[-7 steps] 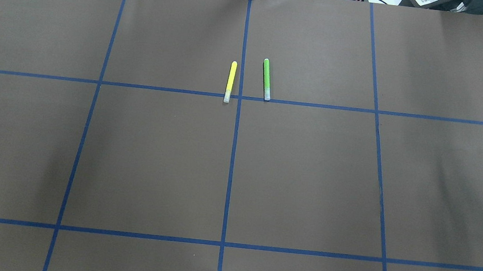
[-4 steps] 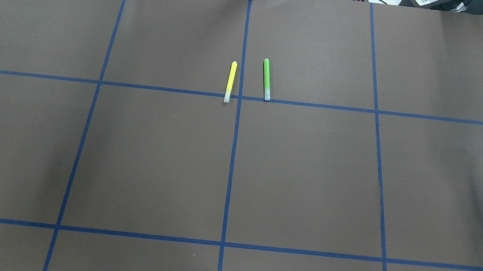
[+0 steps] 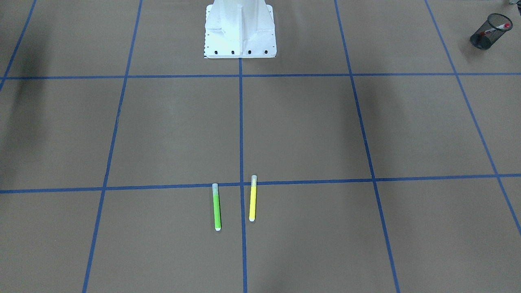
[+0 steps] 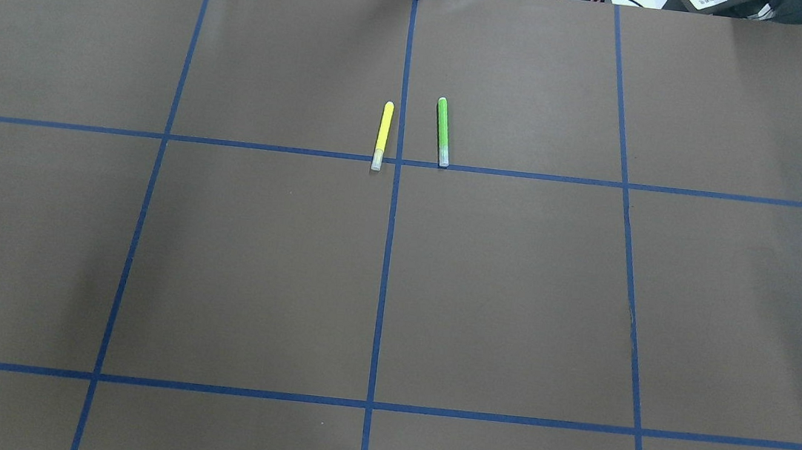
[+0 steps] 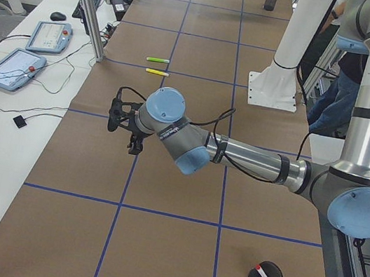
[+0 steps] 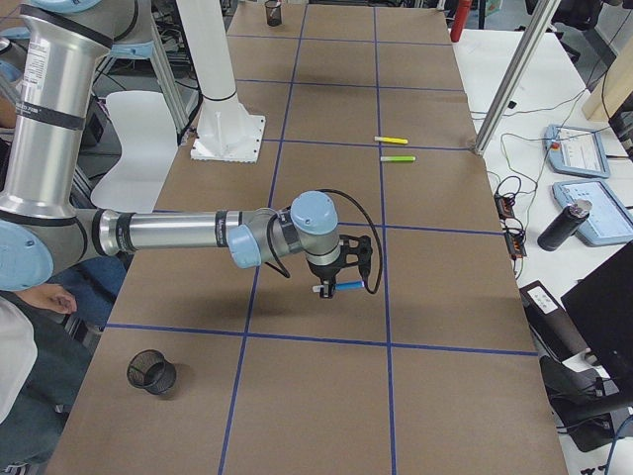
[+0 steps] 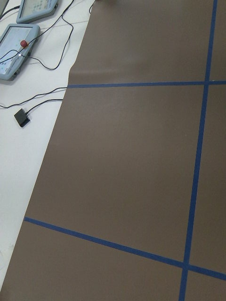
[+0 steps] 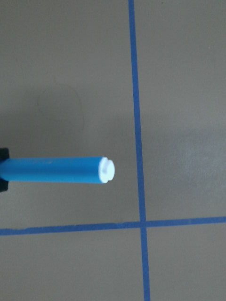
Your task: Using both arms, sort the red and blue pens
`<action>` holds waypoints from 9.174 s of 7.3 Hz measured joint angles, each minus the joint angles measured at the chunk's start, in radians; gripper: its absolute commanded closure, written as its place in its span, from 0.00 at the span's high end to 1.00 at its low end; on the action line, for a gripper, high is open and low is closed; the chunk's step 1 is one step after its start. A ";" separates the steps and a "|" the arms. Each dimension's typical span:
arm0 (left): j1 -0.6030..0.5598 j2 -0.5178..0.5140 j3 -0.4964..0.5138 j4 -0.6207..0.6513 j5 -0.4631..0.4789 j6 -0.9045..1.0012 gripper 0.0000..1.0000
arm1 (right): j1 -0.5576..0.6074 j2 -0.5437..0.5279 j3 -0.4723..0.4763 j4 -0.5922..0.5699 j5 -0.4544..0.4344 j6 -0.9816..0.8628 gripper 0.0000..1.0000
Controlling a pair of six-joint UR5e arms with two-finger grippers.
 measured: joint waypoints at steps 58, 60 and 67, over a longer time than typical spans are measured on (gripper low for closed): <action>0.173 0.064 -0.042 0.072 0.077 0.064 1.00 | 0.092 0.446 -0.171 -0.358 -0.058 -0.244 1.00; 0.170 0.061 -0.045 0.223 0.106 0.261 1.00 | 0.043 0.461 -0.126 -0.444 -0.061 -0.247 1.00; 0.141 -0.013 -0.065 0.717 0.199 0.697 1.00 | -0.020 0.418 -0.075 -0.598 -0.063 -0.389 1.00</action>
